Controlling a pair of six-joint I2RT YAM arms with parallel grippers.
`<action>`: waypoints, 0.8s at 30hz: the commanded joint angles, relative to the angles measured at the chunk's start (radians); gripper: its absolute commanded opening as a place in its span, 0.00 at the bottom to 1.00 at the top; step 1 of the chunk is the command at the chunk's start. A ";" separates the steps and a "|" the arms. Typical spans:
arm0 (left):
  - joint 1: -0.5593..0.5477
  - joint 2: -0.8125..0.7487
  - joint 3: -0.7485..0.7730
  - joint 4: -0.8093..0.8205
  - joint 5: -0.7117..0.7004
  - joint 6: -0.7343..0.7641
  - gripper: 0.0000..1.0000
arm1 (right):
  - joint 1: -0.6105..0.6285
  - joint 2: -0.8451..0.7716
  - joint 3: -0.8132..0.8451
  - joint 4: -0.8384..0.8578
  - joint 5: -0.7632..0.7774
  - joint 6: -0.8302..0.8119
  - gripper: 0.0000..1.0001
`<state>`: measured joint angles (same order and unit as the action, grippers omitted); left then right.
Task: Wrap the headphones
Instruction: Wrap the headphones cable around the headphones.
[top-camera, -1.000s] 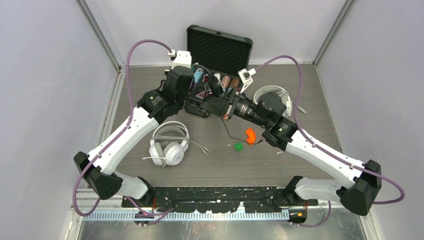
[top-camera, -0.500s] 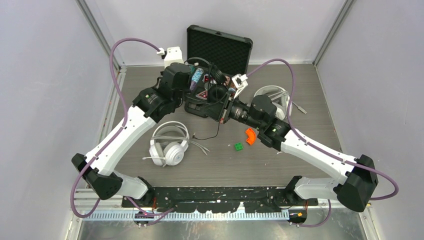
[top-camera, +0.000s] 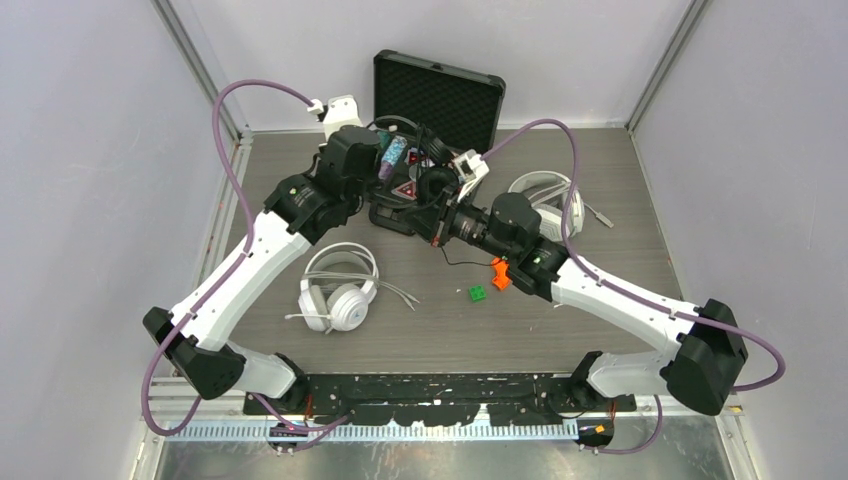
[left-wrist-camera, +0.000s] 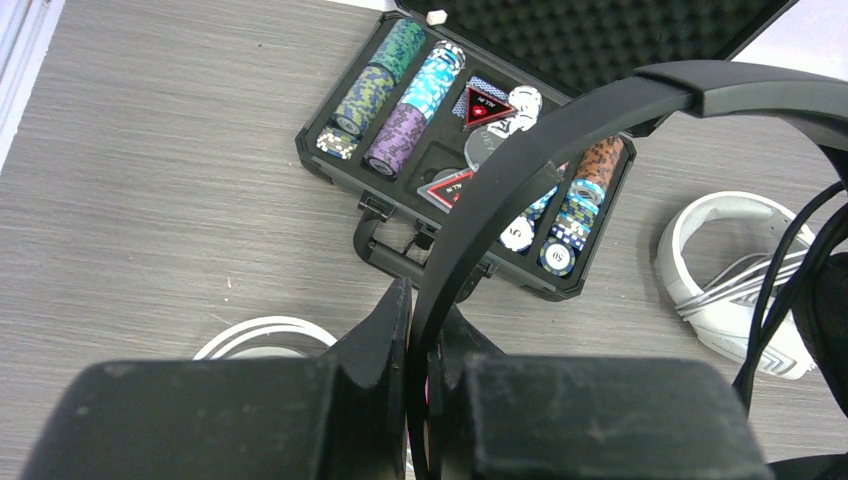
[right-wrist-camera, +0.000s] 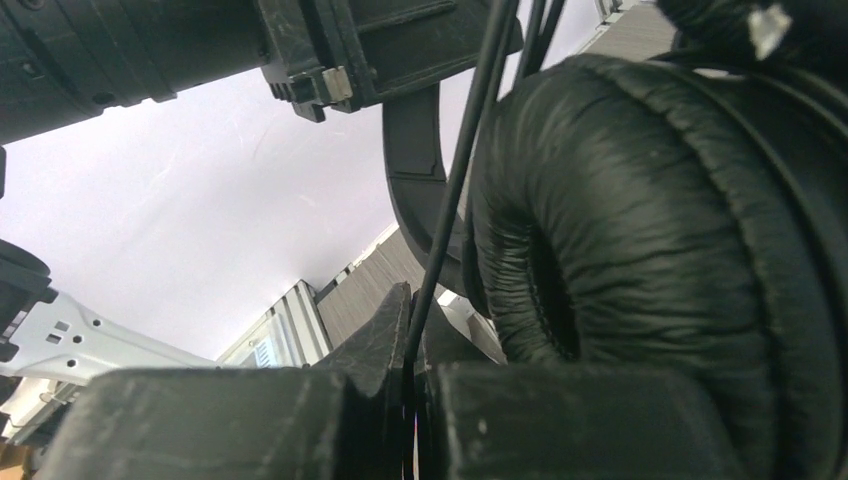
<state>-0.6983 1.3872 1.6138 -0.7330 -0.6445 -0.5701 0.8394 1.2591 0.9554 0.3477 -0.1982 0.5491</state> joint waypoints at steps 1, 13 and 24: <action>-0.002 -0.010 0.051 0.081 -0.017 -0.062 0.00 | 0.026 0.005 0.022 0.053 0.024 -0.037 0.05; -0.002 0.030 0.066 0.100 -0.009 -0.067 0.00 | 0.072 0.080 0.106 -0.019 0.072 -0.088 0.02; -0.001 0.038 0.083 0.091 -0.016 -0.064 0.00 | 0.078 0.106 0.127 -0.106 0.105 -0.097 0.01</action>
<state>-0.7002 1.4406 1.6245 -0.7303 -0.6388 -0.5922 0.9043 1.3682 1.0649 0.2630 -0.1165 0.4721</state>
